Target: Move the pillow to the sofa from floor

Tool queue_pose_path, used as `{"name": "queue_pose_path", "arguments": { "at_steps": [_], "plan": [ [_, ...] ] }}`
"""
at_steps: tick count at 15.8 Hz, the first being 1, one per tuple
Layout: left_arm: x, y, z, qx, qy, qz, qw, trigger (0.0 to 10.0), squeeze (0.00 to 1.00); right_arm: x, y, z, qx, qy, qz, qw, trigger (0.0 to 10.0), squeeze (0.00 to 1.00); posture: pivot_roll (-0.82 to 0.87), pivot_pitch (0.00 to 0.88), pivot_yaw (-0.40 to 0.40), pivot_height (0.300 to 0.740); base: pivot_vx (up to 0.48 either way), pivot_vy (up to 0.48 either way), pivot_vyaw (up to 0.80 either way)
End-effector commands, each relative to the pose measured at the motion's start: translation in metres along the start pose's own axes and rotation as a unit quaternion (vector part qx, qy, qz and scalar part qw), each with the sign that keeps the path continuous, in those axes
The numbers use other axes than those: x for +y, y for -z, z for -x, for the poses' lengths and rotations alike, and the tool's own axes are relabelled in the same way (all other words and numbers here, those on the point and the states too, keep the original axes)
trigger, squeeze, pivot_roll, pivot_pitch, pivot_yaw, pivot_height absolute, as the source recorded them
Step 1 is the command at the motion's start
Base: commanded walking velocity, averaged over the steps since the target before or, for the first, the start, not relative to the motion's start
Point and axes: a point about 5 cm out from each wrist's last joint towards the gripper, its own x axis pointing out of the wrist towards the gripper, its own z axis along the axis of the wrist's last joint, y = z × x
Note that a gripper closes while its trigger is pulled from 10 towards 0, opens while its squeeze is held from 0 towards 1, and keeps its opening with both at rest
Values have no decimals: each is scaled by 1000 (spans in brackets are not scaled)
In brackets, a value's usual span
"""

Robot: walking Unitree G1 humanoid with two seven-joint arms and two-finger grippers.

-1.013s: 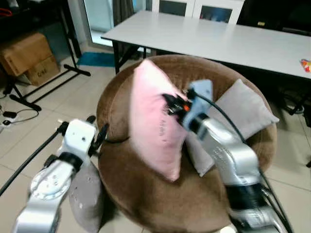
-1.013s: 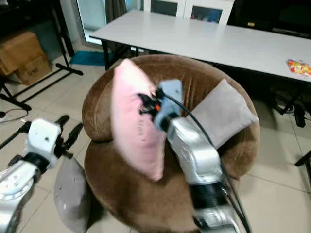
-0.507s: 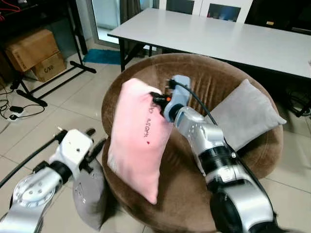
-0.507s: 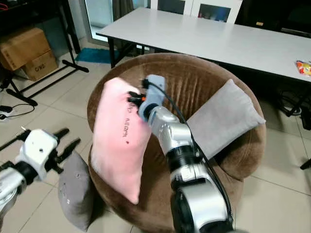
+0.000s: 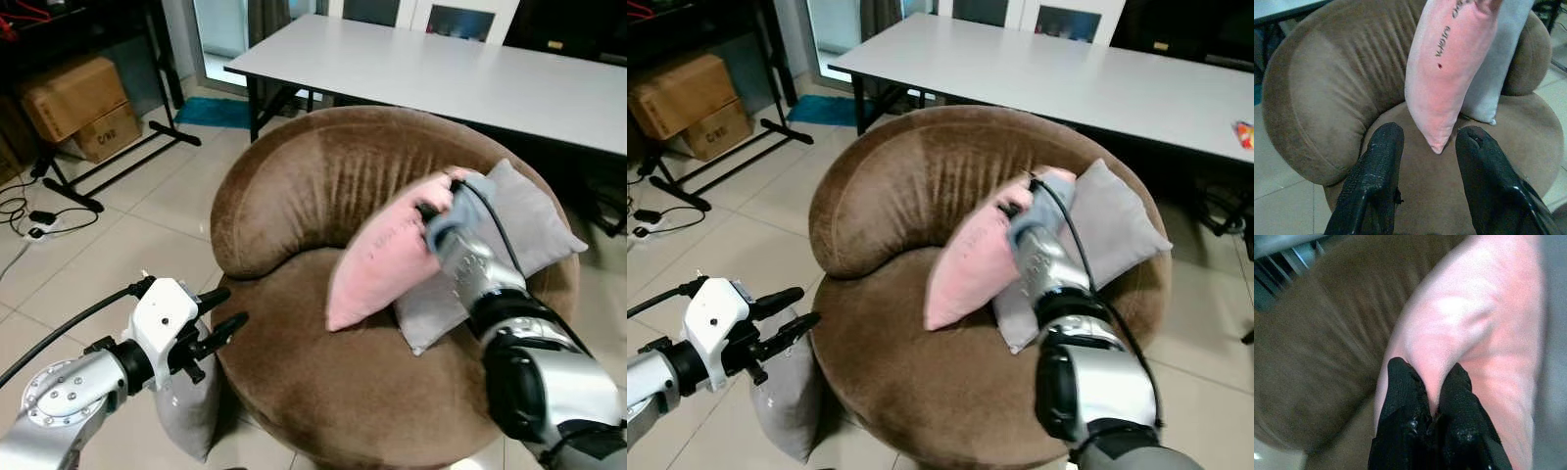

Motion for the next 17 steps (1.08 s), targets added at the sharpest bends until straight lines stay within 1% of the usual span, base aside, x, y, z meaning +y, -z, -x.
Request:
{"name": "queue_pose_path", "arguments": {
  "at_steps": [1,2,3,5,6,7,8,9,10,11,13,14,15,17],
  "plan": [
    [0,-3,-3,-2,12,-4,1000,10000,0,4,11,0,22,-28,47,998,10000,0,2,0,2,740,0,0,0],
    [1,-4,-4,-4,14,-6,1000,10000,0,4,17,0,35,-34,71,996,10000,0,2,0,2,740,0,0,0],
    [2,-5,-5,-5,13,-8,1000,10000,0,3,17,0,38,-33,90,995,10000,0,12,0,-4,740,0,0,0],
    [2,-6,-4,-5,12,-9,1000,10000,0,5,10,-1,30,-39,93,994,10000,0,12,0,-4,740,0,0,0],
    [3,-7,-2,-5,9,-9,1000,10000,0,15,-2,-3,15,-69,86,994,10000,0,25,0,-17,740,0,0,0],
    [2,-7,-1,-5,7,-8,1000,10000,0,18,-4,-3,13,-77,86,993,10000,0,25,0,-17,740,0,0,0],
    [2,-7,0,-5,5,-8,1000,10000,0,26,-12,-3,5,-101,95,990,10000,0,25,0,-17,740,0,0,0],
    [2,-7,1,-5,2,-9,1000,10000,0,38,-23,-3,-7,-137,101,985,10000,0,41,0,-31,740,0,0,0],
    [3,-7,1,-5,1,-9,1000,10000,0,43,-28,-2,-12,-153,99,983,10000,0,41,0,-31,740,0,0,0],
    [3,-7,2,-5,-1,-9,1000,10000,0,52,-35,-1,-20,-180,98,979,10000,0,46,0,-38,740,0,0,0],
    [3,-6,2,-5,-1,-8,1000,10000,0,59,-39,0,-20,-201,94,975,10000,0,45,0,-39,740,0,0,0],
    [2,-6,1,-6,2,-8,1000,10000,0,60,-36,0,-9,-207,98,973,10000,0,40,0,-36,740,0,0,0],
    [2,-7,0,-7,4,-7,1000,10000,0,57,-31,-1,1,-199,101,975,10000,0,37,0,-34,740,0,0,0],
    [2,-6,-1,-6,10,-8,1000,10000,0,46,-15,-1,24,-176,98,979,10000,0,32,0,-29,740,0,0,0]
  ]
}}
